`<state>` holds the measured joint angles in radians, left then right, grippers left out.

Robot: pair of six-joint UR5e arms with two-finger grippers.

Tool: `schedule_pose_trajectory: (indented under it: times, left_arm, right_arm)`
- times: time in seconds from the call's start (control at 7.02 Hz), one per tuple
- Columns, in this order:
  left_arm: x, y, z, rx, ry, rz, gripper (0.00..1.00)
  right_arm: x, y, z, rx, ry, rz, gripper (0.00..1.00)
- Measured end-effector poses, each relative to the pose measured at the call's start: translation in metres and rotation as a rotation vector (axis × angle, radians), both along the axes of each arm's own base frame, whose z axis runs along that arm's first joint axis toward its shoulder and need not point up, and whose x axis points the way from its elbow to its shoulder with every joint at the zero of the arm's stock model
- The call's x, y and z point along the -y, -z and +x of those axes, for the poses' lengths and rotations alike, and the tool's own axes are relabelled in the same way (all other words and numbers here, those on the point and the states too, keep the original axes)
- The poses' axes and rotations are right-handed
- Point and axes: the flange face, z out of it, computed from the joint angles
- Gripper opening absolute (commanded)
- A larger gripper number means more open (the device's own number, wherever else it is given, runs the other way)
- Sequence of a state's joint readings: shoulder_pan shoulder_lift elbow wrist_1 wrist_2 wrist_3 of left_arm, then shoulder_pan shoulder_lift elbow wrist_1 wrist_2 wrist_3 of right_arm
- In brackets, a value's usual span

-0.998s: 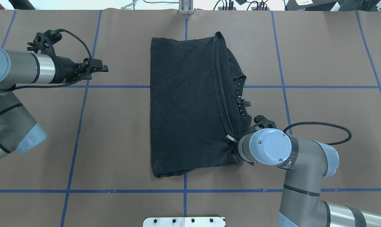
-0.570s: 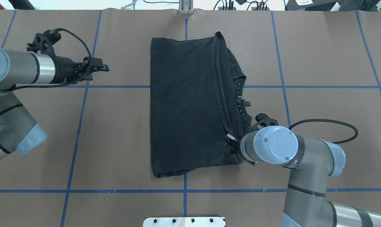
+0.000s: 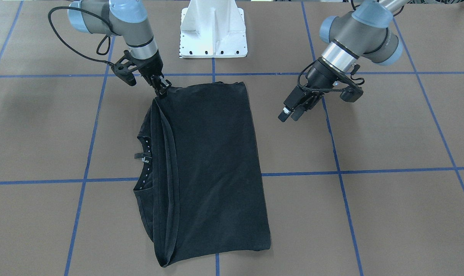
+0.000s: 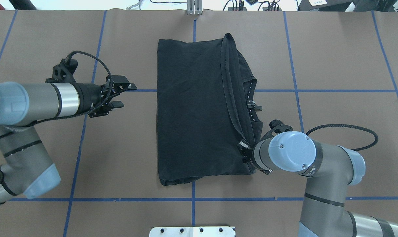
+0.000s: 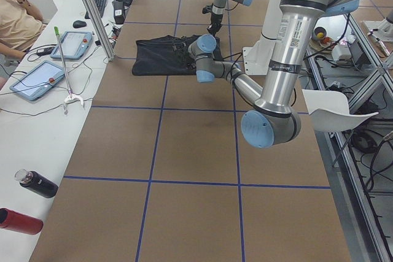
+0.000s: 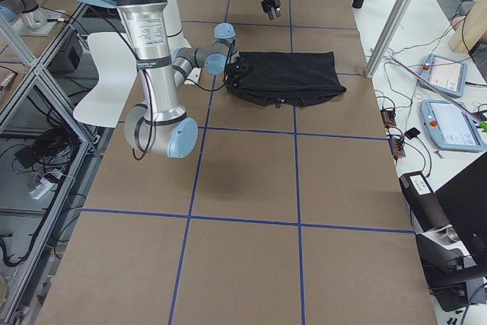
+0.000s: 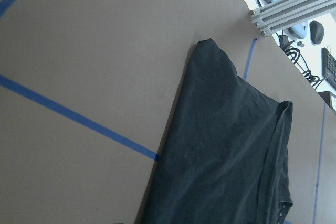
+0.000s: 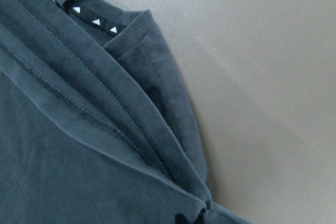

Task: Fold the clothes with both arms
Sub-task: 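Lower the left gripper to the shirt's near corner and grasp it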

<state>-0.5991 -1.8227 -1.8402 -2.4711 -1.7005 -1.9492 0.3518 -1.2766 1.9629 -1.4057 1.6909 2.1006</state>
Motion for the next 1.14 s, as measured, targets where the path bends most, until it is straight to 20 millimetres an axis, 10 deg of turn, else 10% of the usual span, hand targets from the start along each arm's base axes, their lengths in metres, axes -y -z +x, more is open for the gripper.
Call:
schedule_pose_trajectory:
  times: [1.14]
  left_arm:
    - [-0.185,-0.007,0.141,0.095,-0.107,-0.235,0.64]
  right_arm:
    - [-0.009,-0.005,0.015,0.006,0.013,-0.006,0.0]
